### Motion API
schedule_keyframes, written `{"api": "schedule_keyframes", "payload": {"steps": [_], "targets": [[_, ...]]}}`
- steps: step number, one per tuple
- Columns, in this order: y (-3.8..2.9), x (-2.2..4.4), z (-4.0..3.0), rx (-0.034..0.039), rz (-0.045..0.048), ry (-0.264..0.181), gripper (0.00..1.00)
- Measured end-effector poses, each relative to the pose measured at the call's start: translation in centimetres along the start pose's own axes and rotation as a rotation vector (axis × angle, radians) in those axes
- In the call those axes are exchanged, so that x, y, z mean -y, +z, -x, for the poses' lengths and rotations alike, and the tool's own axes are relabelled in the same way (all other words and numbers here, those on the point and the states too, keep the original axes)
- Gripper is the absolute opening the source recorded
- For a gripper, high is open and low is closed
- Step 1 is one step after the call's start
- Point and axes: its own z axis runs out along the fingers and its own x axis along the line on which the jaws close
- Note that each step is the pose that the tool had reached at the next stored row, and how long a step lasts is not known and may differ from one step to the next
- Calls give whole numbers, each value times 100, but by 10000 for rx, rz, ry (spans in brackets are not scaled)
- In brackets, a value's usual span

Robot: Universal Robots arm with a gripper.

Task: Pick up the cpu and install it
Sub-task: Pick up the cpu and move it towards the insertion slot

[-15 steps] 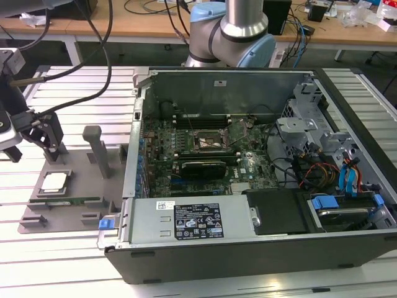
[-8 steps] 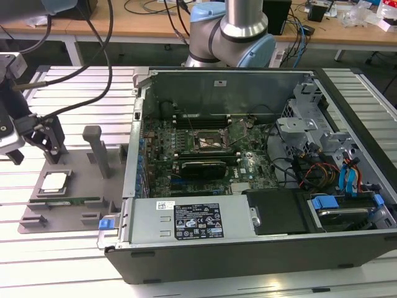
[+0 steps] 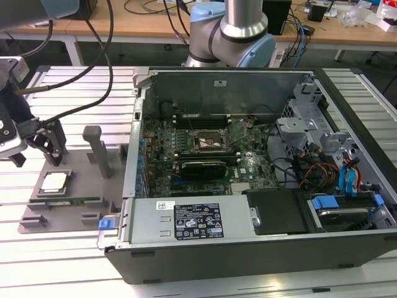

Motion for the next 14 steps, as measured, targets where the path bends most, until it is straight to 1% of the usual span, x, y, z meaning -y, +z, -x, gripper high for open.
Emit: {"api": "schedule_keyframes", "payload": {"steps": [6, 7, 8, 14], "targets": [[68, 0, -2, 0, 0, 0, 72], [129, 1, -3, 0, 0, 0, 72], [210, 1, -5, 0, 0, 0, 72], [258, 1, -7, 0, 0, 0, 72]]}}
